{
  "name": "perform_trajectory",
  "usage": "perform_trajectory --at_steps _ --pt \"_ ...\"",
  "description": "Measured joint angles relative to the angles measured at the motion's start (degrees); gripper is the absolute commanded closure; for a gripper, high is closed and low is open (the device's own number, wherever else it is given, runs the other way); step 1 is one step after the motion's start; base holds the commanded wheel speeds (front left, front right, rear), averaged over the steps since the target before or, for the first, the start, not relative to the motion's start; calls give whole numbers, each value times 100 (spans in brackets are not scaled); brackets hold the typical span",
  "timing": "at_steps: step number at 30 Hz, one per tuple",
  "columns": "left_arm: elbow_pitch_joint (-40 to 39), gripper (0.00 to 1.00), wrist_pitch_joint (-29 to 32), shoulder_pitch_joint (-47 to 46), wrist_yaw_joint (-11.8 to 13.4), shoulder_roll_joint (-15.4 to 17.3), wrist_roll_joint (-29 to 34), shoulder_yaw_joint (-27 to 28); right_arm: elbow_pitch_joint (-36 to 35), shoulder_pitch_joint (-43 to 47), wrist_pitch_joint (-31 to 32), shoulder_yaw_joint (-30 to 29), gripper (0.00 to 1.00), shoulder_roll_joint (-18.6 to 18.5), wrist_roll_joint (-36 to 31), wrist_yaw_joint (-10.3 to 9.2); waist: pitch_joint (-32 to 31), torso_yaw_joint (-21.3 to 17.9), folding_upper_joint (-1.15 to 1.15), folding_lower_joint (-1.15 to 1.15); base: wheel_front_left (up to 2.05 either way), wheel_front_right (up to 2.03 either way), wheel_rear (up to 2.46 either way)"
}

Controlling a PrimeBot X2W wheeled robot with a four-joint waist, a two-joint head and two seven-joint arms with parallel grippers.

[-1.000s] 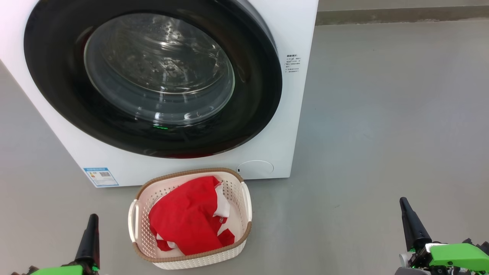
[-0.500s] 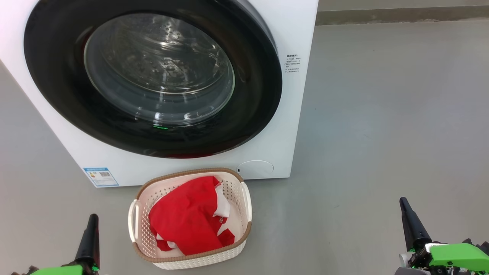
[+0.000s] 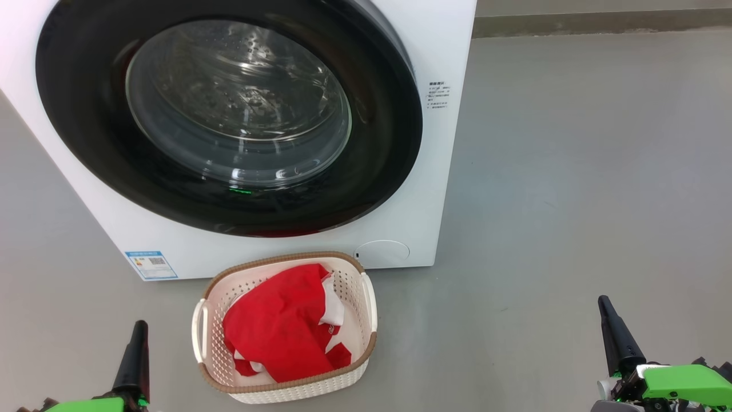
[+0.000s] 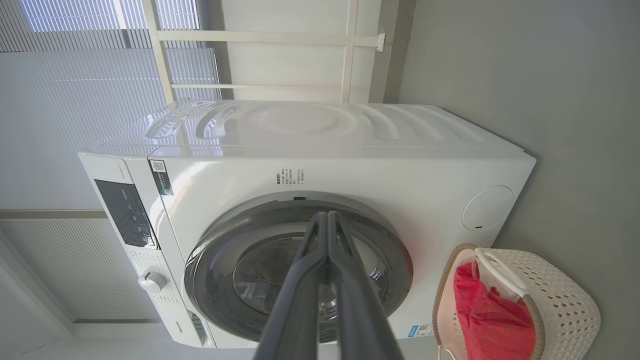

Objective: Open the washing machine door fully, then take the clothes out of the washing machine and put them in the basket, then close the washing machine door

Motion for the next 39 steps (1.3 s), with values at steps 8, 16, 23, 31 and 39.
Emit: perform_trajectory --at_steps 8,16,23,31,39 --pt "0 100 0 0 0 0 0 0 0 0 0 0 100 0 0 0 0 0 0 0 0 0 0" --pt "0 100 0 0 0 0 0 0 0 0 0 -1 100 0 0 0 0 0 0 0 0 0 0" --pt "0 100 0 0 0 0 0 1 0 0 0 -1 100 1 0 0 0 0 0 0 0 0 0" --pt "0 100 0 0 0 0 0 1 0 0 0 -1 100 1 0 0 0 0 0 0 0 0 0" --pt "0 100 0 0 0 0 0 1 0 0 0 -2 100 1 0 0 0 0 0 0 0 0 0"
